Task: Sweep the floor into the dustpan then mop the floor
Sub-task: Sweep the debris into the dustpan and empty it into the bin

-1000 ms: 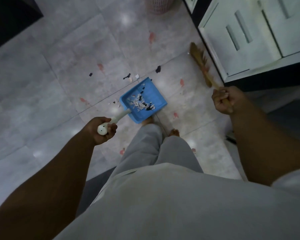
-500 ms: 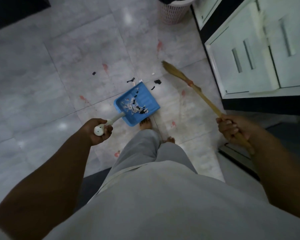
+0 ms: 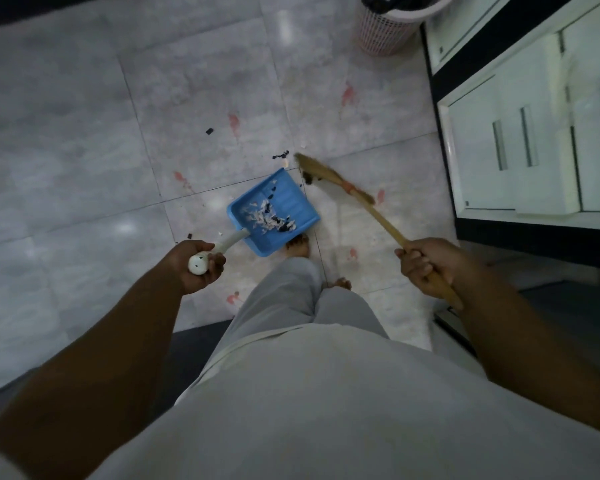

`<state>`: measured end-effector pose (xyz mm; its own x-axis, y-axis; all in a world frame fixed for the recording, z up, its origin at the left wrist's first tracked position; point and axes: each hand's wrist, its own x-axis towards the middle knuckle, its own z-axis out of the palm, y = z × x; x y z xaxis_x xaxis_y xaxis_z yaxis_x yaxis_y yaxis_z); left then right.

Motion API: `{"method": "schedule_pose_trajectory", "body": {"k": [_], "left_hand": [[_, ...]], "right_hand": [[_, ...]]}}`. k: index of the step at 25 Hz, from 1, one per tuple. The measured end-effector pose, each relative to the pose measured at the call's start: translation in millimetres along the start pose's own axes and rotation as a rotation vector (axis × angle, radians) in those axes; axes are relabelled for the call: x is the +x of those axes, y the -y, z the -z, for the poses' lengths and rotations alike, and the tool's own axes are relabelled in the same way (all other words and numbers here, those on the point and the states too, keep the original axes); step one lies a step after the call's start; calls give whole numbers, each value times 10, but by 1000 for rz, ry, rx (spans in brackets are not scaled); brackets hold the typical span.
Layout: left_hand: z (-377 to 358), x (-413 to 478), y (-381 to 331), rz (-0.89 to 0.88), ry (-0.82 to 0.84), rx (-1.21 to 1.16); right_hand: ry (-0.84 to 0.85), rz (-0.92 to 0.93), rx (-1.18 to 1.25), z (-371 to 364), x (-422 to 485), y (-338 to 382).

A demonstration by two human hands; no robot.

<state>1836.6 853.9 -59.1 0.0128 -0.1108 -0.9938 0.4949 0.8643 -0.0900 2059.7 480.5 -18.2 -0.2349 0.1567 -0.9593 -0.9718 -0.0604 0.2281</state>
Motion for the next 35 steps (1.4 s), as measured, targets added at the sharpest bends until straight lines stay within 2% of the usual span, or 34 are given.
{"method": "schedule_pose_trajectory", "body": {"k": [4,8,14,18,21,24,29,35], "left_hand": [[172,5,56,8,0,-62],[343,7,120,3,1,-132],[553,25,222,-3,-9,-198],[569,79,262,-11,-17,-224],[571,74,284,-5,-19,-218],[585,45,304,-2,-25,-223],[575,17,330,-6,-17,-188],[560,17,360,-12,-10,-161]], "right_hand": [[-12,4,-73,5,-254,-103],[-43,90,-153,-236,-336,194],[-95,145,-268,-951,42,704],[-157,96,-392,-1190,350,546],[-193,15,-507,-1060,327,187],[-159,-64,-485,-722,57,-96],[-162,18,-418,-165,-274,-189],[-190,10,-241,100,-85,-336]]}}
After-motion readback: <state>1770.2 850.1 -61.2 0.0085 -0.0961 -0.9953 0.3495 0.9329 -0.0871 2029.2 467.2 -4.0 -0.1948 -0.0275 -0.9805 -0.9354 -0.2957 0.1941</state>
